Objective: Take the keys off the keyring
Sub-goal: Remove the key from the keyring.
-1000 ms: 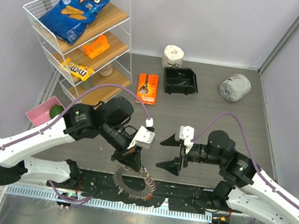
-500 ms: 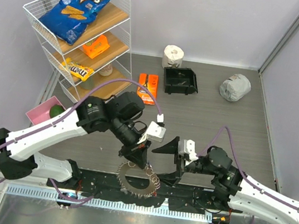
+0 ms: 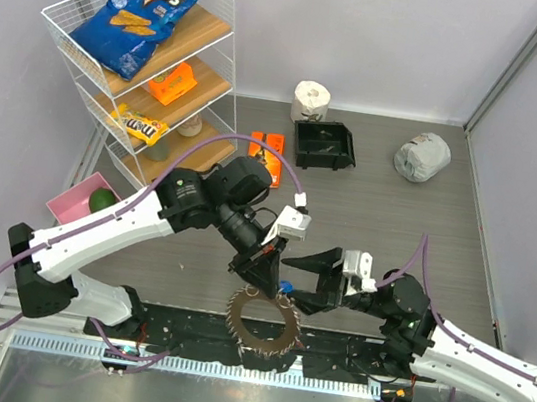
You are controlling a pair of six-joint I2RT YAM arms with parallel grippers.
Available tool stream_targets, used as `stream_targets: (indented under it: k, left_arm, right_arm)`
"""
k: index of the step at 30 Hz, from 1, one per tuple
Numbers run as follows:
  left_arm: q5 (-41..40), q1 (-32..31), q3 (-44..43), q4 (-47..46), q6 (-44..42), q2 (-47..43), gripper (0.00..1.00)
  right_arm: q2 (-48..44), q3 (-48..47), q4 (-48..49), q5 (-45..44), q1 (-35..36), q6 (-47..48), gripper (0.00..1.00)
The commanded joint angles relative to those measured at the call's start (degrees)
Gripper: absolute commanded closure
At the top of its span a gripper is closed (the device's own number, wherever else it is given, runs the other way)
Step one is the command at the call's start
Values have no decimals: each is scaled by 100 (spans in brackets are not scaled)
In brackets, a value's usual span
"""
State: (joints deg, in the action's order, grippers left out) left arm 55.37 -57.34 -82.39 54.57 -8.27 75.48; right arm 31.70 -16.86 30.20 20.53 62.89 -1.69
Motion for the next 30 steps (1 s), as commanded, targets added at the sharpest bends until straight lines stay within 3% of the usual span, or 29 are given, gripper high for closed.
stream_targets:
  k: [1, 4, 6, 7, 13, 19, 23, 30]
  left_arm:
    - [386, 65, -14, -420, 115, 45, 100]
    - [378, 179, 21, -394, 89, 37, 100]
    - [369, 293, 47, -385, 89, -7, 100]
    - [369, 337, 65, -377, 89, -16, 100]
    - [141, 478, 21, 9, -130, 36, 100]
    - [-131, 470, -242, 616, -254, 309, 100]
    - [-1009, 470, -532, 1133, -219, 467, 100]
    - [-2494, 478, -1234, 1996, -122, 871, 100]
  right_arm:
    - [-103, 43, 672, -594, 30, 99, 45]
    - [-199, 69, 532, -691, 30, 151, 77]
    - [-357, 69, 269, -717, 30, 274, 92]
    - [-427, 95, 76, -735, 21, 318, 95]
    - [-1183, 43, -1014, -1130, 30, 521, 95]
    - [-1308, -203, -1805, -1516, 30, 626, 95]
    - [-983, -790, -2737, -2262, 30, 679, 95]
    - [-403, -1521, -3721, -2265, 30, 758, 95]
